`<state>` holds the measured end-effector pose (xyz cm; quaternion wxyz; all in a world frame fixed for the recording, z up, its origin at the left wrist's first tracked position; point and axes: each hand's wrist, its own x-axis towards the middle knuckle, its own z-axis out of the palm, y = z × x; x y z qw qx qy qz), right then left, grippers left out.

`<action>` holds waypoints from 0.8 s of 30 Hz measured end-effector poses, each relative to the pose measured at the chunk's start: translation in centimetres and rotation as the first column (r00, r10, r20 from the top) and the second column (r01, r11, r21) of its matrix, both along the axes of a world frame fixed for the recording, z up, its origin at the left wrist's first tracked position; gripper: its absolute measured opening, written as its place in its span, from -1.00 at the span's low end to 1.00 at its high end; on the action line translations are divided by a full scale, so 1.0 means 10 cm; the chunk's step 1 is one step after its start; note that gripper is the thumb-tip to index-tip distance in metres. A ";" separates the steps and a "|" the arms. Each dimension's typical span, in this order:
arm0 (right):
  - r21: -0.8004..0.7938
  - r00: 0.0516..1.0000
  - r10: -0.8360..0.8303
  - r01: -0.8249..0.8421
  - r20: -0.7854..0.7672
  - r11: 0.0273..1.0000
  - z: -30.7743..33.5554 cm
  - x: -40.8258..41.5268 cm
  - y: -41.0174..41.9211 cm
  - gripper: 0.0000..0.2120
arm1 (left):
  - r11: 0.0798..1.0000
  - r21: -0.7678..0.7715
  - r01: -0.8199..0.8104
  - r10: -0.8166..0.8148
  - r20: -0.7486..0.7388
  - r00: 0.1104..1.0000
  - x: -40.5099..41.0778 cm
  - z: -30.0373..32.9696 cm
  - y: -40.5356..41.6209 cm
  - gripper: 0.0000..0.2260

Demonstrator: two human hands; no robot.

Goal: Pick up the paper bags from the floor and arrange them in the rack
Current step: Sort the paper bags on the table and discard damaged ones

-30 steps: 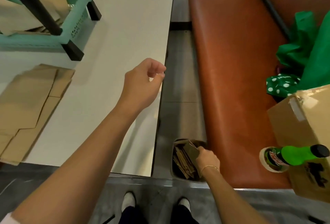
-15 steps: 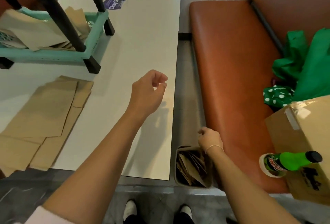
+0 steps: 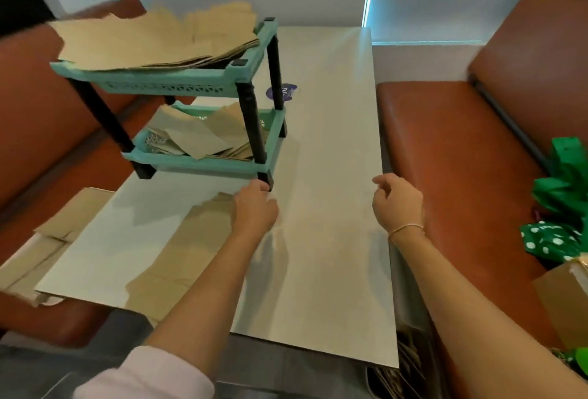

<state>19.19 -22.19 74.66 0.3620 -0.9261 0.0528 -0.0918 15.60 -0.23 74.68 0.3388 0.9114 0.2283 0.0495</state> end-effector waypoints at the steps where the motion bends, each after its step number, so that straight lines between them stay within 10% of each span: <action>1: 0.012 0.999 0.034 -0.034 0.009 0.999 0.05 0.00 0.14 -0.71 | 0.996 0.061 -0.060 0.062 -0.038 0.997 -0.02 -0.02 0.16 -0.67; 11: -0.076 0.958 0.265 -0.274 -0.112 0.959 0.07 -0.11 1.06 -0.70 | 0.965 0.164 -0.204 0.256 -0.427 0.867 -0.25 -0.19 1.01 0.00; 18: -0.115 0.930 0.309 -0.335 -0.197 0.935 0.07 -0.13 1.28 -0.70 | 0.961 -0.137 -0.240 0.179 -0.352 0.919 -0.17 -0.14 1.05 -0.14; 24: 0.025 0.830 0.479 -0.493 -0.287 0.869 0.19 -0.07 1.41 -0.36 | 0.948 -0.290 0.129 -0.193 -0.204 0.960 -0.13 0.12 1.07 -0.35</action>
